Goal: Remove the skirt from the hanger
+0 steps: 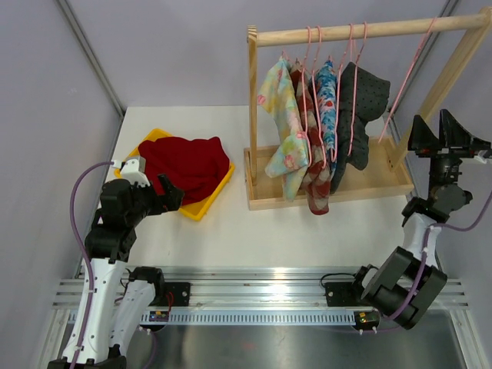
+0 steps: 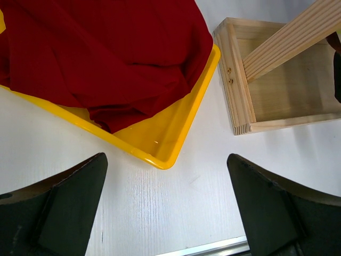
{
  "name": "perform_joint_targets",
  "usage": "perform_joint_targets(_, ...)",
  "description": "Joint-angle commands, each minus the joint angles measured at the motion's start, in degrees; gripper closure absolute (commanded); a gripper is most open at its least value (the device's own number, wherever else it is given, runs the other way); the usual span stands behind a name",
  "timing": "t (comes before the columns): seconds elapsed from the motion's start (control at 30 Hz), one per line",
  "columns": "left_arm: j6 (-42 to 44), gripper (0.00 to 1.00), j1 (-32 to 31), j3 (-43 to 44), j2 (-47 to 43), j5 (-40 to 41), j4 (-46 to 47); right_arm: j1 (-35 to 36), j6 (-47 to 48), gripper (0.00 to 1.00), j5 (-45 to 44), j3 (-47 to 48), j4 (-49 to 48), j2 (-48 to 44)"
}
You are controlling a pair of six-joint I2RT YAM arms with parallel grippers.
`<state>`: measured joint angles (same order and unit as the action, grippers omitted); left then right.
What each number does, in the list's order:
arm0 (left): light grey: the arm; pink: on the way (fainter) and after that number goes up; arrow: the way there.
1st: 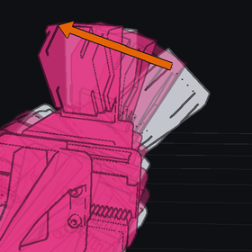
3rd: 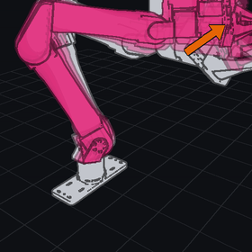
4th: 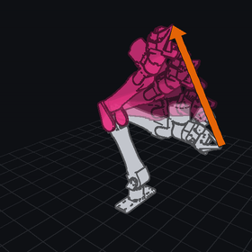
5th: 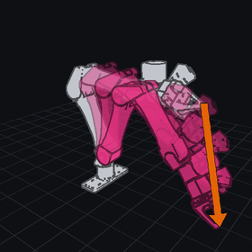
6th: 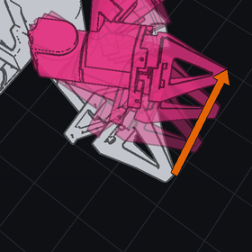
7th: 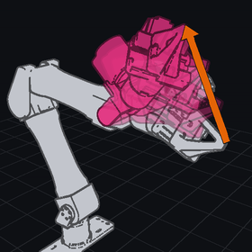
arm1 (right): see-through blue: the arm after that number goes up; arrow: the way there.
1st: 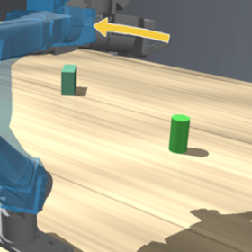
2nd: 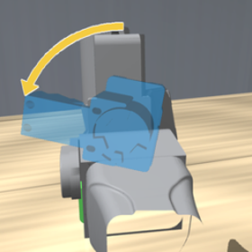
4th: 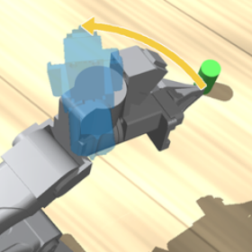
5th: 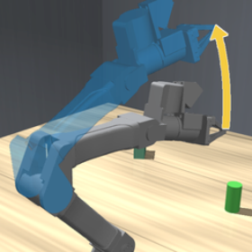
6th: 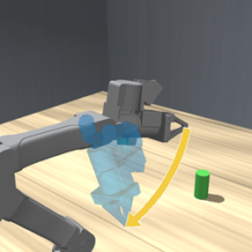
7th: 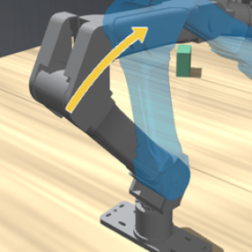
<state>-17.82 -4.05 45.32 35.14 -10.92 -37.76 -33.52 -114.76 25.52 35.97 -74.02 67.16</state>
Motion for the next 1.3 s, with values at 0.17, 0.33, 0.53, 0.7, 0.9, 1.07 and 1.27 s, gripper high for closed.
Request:
perform_joint_targets(0.17, 0.69, 0.01, -0.08, -0.23, 0.11, -0.86, 2.07, -6.3, 7.75, 0.02, 20.77, 10.42, 29.93, -13.97)
perform_joint_targets(0.33, 0.69, 0.01, -0.08, -0.23, 0.11, -1.3, 2.25, -2.7, 46.33, 0.02, 20.2, 34.22, 81.01, -15.22)
perform_joint_targets(0.53, 0.69, 0.01, -0.08, -0.23, 0.28, -1.56, 2.25, 1.61, 54.46, 0.14, 18.78, 42.26, 87.82, -10.3)
perform_joint_targets(0.7, 0.69, 0.01, -0.08, -0.32, 0.28, -1.48, 2.25, 10.82, 69.09, 0.15, 11.41, 51.97, 100.45, -4.07)
perform_joint_targets(0.9, 0.69, 0.01, -0.08, -0.32, 0.46, -1.39, 2.25, 17.52, 77.4, 0.22, 5.77, 58.25, 108.91, 4.11)
perform_joint_targets(1.07, 0.6, 0.01, -0.08, -0.32, 0.64, -1.56, 2.25, 19.36, 79.16, 0.24, 5.42, 58.96, 108.65, 7.11)
perform_joint_targets(1.27, 0.6, 0.01, -0.08, -0.32, 1.16, -1.47, 2.25, 23.31, 79.25, 0.25, 4.63, 58.87, 106.98, 9.04)
